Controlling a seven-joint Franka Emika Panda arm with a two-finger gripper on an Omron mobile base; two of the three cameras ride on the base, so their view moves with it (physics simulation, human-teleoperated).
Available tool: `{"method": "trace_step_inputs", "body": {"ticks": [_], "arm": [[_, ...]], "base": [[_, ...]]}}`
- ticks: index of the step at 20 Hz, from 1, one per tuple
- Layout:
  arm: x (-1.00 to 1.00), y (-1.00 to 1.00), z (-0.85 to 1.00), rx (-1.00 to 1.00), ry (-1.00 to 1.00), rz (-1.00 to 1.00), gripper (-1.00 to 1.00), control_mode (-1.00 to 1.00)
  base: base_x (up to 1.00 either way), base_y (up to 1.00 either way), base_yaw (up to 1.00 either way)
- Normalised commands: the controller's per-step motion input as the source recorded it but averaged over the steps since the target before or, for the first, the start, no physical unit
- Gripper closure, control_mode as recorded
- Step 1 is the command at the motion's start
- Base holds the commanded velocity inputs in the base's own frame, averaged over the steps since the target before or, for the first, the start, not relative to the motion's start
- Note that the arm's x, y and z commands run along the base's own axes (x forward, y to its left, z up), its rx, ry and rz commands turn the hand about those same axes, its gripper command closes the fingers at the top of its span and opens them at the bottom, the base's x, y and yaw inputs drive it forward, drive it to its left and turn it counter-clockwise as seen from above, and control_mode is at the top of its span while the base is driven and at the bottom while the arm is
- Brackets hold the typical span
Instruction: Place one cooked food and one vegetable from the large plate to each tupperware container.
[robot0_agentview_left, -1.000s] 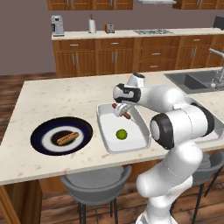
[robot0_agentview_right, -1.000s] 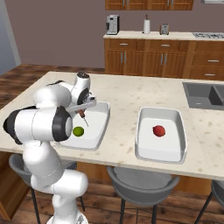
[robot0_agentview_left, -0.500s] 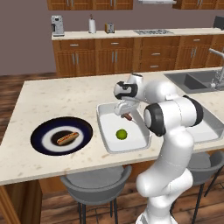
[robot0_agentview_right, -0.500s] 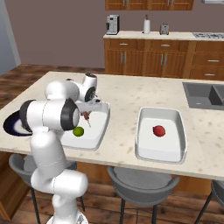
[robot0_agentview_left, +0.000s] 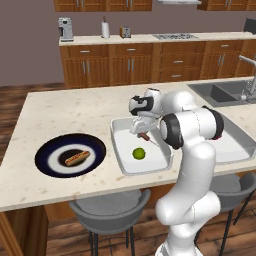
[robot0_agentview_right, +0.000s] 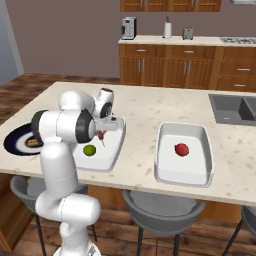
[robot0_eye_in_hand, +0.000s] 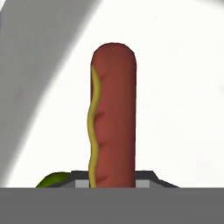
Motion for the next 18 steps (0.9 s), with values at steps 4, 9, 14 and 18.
{"method": "trace_step_inputs", "body": {"ticks": [4, 9, 14, 18], "arm": [[0.02, 0.00, -0.30, -0.01, 0.00, -0.02, 1.00, -1.00], [0.02, 0.00, -0.40, -0.03, 0.00, -0.03, 1.00, -1.00], [0.06, 0.02, -0.31, -0.04, 0.00, -0.07, 1.00, -1.00], [0.26, 0.00, -0.28, -0.02, 0.00, -0.07, 1.00, -1.00]], "base": [[0.00, 0.00, 0.00], [0.00, 0.00, 0.00], [0.00, 0.00, 0.00], [0.00, 0.00, 0.00]]}}
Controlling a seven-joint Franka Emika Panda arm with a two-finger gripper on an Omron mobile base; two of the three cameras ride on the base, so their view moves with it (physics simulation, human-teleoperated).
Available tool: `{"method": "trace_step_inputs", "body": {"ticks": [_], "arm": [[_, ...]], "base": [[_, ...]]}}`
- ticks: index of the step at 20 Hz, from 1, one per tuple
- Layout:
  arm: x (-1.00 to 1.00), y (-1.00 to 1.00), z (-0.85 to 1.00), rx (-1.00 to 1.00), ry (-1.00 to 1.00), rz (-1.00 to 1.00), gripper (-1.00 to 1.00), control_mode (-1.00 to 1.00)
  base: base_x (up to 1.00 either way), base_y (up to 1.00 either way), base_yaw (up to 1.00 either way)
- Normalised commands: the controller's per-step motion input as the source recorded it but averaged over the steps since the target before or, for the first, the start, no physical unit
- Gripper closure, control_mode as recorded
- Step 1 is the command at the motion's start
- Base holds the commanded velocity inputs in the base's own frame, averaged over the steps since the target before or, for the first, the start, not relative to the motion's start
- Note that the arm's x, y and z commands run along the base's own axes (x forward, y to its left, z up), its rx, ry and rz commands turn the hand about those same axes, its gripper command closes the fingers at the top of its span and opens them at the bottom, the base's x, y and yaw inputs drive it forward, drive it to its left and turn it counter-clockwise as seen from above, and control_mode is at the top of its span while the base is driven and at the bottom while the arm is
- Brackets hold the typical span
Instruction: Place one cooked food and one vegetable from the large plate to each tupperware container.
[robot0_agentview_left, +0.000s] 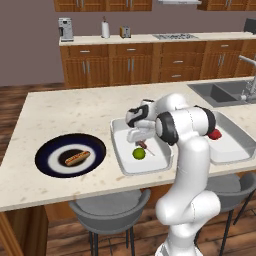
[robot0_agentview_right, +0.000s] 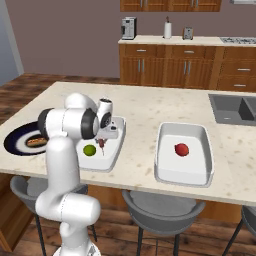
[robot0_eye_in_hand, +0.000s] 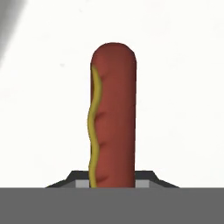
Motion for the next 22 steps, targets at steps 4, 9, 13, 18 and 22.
{"method": "trace_step_inputs", "body": {"ticks": [4, 9, 13, 18, 22], "arm": [[0.21, 0.01, -0.29, -0.02, 0.00, -0.04, 1.00, -1.00], [0.10, 0.30, -0.35, -0.08, 0.00, -0.05, -1.00, -1.00], [0.00, 0.13, 0.00, -0.01, 0.00, -0.06, -1.00, -1.00], [0.00, -0.03, 0.12, 0.00, 0.01, 0.00, -1.00, -1.00], [-0.24, 0.00, 0.82, 0.00, -0.06, 0.00, -1.00, -1.00]], "base": [[0.00, 0.00, 0.00], [0.00, 0.00, 0.00], [0.00, 0.00, 0.00], [0.00, 0.00, 0.00], [0.00, 0.00, 0.00]]}}
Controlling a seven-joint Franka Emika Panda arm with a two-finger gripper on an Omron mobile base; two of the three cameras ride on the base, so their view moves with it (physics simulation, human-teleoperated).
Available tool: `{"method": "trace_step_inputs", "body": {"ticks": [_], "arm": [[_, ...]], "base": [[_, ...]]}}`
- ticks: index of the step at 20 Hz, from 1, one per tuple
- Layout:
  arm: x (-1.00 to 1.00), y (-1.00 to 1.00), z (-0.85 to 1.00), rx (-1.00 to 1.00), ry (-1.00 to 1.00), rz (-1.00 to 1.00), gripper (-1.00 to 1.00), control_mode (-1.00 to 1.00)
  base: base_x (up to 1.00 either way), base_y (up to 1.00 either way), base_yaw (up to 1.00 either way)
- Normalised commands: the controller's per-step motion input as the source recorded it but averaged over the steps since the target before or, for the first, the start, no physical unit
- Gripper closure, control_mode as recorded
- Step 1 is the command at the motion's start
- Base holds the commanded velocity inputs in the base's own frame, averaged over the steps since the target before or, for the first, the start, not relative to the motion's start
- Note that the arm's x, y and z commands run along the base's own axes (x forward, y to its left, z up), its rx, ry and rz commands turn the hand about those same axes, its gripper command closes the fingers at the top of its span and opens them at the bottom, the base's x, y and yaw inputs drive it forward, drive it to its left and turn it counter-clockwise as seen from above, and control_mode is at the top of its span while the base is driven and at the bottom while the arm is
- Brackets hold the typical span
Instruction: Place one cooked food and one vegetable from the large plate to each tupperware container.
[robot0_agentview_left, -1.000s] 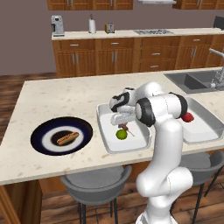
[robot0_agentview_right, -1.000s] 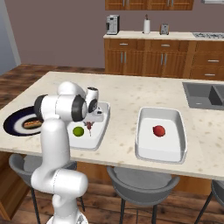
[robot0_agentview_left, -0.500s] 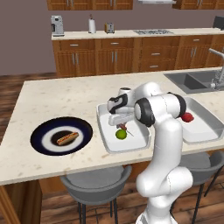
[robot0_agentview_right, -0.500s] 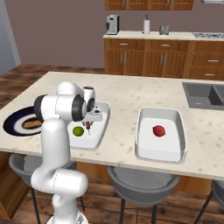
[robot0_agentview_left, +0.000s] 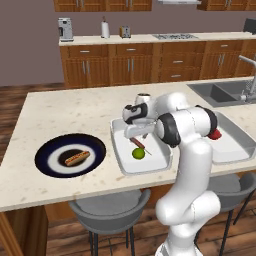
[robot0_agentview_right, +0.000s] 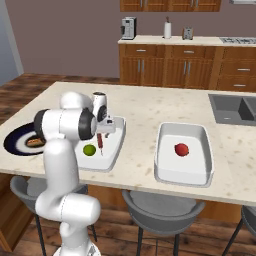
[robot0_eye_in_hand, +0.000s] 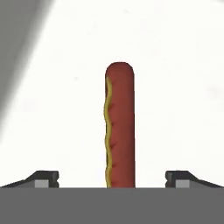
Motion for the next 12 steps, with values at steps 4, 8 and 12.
{"method": "trace_step_inputs", "body": {"ticks": [4, 8, 12], "arm": [[-0.33, 0.00, 1.00, -0.01, -0.06, 0.00, -1.00, -1.00], [-0.50, 0.09, 1.00, 0.00, -0.01, 0.07, -1.00, -1.00], [-0.65, 0.38, 0.98, -0.01, 0.00, 0.40, -1.00, -1.00]], "base": [[0.00, 0.00, 0.00], [0.00, 0.00, 0.00], [0.00, 0.00, 0.00]]}}
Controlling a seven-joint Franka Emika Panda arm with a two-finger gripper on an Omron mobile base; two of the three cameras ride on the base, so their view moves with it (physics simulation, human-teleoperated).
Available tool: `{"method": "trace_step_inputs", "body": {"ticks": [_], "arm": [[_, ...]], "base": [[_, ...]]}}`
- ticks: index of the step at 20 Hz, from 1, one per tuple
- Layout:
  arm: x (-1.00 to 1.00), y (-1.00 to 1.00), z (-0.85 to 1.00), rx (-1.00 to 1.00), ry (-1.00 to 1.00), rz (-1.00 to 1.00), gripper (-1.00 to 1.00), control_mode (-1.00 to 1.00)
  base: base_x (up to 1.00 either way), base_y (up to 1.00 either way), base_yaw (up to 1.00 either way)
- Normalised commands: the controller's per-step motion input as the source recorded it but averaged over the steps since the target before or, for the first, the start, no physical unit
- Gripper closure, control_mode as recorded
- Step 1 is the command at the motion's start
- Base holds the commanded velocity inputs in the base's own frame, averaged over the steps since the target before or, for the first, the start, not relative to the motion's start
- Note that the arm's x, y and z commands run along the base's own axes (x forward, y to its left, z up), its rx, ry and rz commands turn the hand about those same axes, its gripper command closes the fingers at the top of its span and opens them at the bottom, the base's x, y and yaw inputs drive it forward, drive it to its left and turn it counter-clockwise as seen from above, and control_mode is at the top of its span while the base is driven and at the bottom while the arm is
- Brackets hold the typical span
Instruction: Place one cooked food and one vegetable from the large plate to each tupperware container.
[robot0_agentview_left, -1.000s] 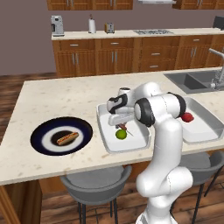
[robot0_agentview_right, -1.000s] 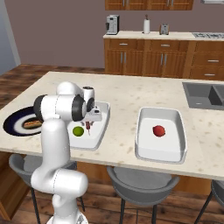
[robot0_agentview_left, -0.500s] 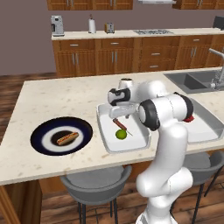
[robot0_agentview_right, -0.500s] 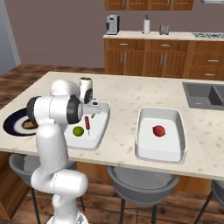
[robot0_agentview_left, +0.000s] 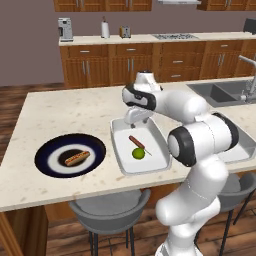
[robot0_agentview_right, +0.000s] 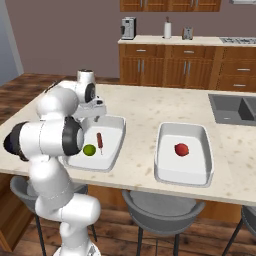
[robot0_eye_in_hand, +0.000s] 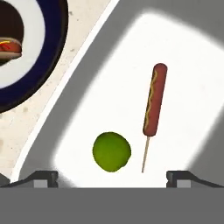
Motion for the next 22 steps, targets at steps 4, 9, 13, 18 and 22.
{"method": "trace_step_inputs", "body": {"ticks": [4, 9, 13, 18, 22], "arm": [[-0.59, 0.62, 0.68, -0.05, -0.02, 0.54, -1.00, -1.00], [-0.89, 0.83, 0.12, -0.02, -0.02, 0.40, -1.00, -1.00], [-0.52, 0.90, 0.00, 0.00, 0.00, 0.33, -1.00, -1.00], [-0.08, 0.82, 0.00, -0.04, 0.00, 0.38, -1.00, -1.00], [0.00, 0.93, 0.00, -0.19, 0.00, 0.43, -1.00, -1.00]], "base": [[0.00, 0.00, 0.00], [0.00, 0.00, 0.00], [0.00, 0.00, 0.00], [0.00, 0.00, 0.00], [0.00, 0.00, 0.00]]}}
